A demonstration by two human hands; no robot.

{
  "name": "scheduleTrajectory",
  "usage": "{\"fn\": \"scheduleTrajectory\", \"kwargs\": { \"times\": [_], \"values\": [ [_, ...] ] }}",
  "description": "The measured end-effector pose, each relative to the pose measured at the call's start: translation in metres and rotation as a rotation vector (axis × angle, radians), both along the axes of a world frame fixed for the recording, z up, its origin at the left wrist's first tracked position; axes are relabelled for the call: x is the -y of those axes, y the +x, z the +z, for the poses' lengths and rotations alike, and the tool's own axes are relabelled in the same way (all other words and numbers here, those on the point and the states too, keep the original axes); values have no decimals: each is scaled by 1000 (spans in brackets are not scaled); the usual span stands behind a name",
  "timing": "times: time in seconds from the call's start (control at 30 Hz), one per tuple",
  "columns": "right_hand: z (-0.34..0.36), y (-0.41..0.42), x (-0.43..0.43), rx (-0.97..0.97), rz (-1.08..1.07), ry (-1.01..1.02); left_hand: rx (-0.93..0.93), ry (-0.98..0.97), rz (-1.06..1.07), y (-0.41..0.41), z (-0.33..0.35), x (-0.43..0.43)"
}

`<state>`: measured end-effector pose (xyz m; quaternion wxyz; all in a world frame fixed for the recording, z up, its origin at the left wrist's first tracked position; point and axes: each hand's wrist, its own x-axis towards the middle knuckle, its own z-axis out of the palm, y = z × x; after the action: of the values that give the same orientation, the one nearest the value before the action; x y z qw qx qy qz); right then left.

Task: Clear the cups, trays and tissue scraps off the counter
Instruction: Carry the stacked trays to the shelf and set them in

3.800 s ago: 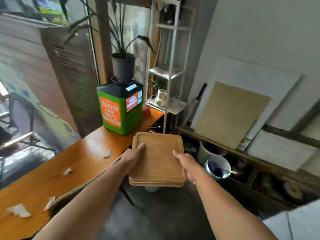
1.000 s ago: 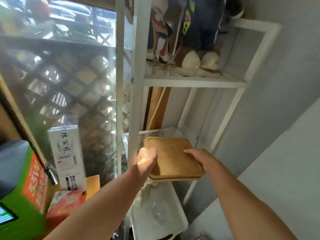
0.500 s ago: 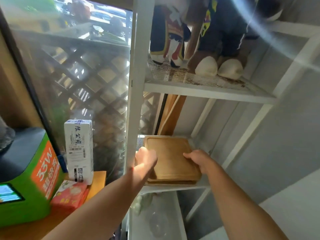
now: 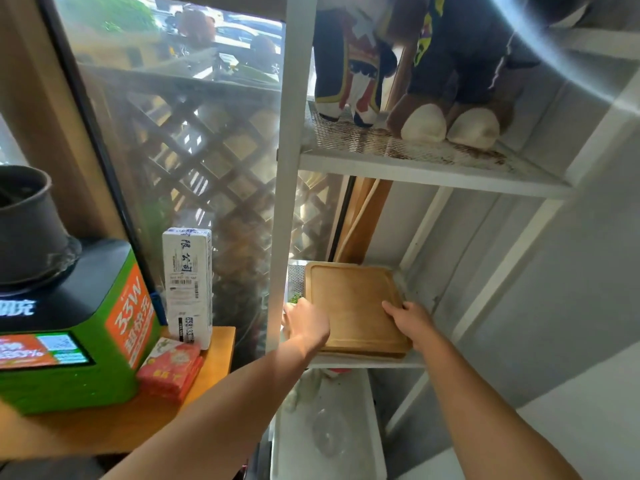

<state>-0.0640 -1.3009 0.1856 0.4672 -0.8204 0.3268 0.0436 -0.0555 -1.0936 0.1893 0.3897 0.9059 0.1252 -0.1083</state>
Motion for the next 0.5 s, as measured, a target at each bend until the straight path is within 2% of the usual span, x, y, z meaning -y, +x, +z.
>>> {"fn": "scheduleTrajectory", "kwargs": {
  "times": [0.17, 0.33, 0.43, 0.5],
  "values": [
    [-1, -33, -10, 13, -25, -112, 9, 26, -51, -31, 6, -7],
    [7, -72, -30, -44, -94, -186, -39, -233, -14, -70, 18, -19],
    [12, -100, -60, -60, -112, -311, -59, -234, -161, -98, 20, -38],
    [11, -117, -92, -109, -27, -452, -25, -264, -208, -119, 21, -65]
  ]
}}
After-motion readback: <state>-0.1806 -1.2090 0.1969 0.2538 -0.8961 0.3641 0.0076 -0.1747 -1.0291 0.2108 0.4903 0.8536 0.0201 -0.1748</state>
